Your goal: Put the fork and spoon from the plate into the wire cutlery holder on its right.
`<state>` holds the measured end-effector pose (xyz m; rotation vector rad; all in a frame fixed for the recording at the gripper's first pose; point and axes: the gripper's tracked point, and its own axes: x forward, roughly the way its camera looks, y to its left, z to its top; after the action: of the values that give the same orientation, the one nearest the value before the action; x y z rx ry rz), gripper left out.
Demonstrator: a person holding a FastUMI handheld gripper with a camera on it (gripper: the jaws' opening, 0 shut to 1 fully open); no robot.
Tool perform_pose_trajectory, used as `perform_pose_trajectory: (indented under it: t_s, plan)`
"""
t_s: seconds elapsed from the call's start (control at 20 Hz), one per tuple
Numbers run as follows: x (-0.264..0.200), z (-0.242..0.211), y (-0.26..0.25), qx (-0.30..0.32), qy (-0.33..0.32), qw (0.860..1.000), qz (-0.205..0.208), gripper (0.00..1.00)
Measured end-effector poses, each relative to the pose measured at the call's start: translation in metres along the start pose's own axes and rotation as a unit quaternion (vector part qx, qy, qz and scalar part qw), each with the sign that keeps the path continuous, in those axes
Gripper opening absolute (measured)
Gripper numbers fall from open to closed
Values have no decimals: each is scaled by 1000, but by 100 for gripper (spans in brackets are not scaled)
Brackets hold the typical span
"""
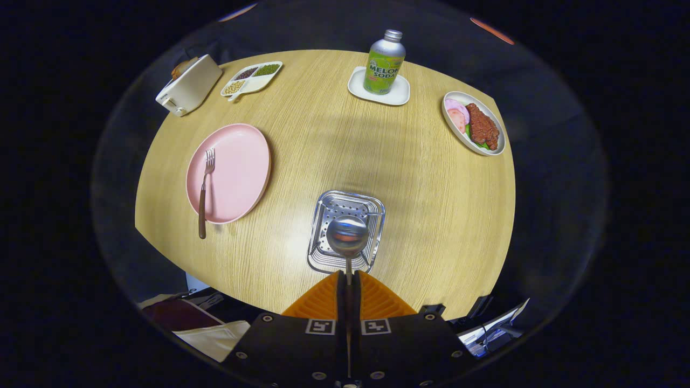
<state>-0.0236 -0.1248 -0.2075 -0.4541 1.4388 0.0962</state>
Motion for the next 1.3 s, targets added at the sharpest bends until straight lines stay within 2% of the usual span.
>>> perform_pose_trajectory:
  t_s: [0.5,0.9,1.1,1.3]
  plan:
    - [21,12,10,-14,47,999,6,4]
    - [10,23,12,-2,14,1000,8,12]
    - [-9,34,16,-18,-26,999,8,38]
    - [-26,45,35,-24,-70,997,14,78]
